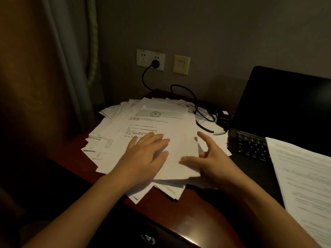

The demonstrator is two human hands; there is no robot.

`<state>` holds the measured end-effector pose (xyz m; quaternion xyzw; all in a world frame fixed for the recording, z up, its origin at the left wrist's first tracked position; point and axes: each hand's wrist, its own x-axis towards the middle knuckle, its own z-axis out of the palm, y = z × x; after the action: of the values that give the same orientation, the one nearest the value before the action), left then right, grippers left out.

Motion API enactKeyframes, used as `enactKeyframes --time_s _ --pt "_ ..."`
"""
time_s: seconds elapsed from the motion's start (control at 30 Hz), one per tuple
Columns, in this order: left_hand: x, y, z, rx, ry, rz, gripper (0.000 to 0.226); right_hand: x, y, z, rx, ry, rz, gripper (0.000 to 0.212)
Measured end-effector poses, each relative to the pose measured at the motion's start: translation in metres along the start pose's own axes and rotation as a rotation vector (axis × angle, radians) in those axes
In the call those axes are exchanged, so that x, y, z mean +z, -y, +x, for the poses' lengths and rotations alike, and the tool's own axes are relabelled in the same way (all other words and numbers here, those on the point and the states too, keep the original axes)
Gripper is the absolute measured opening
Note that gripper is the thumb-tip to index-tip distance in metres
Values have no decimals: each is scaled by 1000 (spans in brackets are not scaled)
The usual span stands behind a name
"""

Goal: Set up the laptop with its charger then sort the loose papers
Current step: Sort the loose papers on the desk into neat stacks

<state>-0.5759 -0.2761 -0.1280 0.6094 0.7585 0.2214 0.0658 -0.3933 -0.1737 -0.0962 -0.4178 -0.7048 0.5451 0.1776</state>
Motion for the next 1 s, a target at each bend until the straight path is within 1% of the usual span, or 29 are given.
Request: enactKeyframes --time_s 0.03,0.1,0.17,0.2,0.27,0.37,0.47,0.53,0.63,0.77,0.9,1.0 --pt "-2 0 -1 9 -14 -10 45 4 -1 0 -36 -20 -50 101" --pt "-5 1 -4 12 30 25 47 9 -3 -1 -152 -102 -161 100" --pt "-3 0 -7 8 106 63 58 9 -5 1 -261 -163 -206 95" --pt "-2 0 -8 11 127 74 63 8 -5 2 -282 -170 -196 93" --pt "1 -1 -12 27 140 89 72 5 -5 3 -259 -159 -157 91" --pt "4 -2 -13 34 138 115 85 -2 -6 2 -173 -70 -95 90" --pt "4 -2 -13 33 129 127 89 -10 -6 2 -136 11 -57 96" --pt "4 -1 -13 43 123 106 89 -12 -6 3 -137 30 -60 100" --pt "3 -1 -14 60 93 37 86 -8 -7 5 -144 20 -56 100" --pt "1 2 -17 43 60 -98 73 0 -9 5 -158 -19 -23 95" --pt "-2 4 -23 1 -21 -369 58 -11 -4 1 -131 62 -5 92" --pt "-7 2 -24 -7 -132 -540 61 -20 1 -4 -113 129 -23 98"
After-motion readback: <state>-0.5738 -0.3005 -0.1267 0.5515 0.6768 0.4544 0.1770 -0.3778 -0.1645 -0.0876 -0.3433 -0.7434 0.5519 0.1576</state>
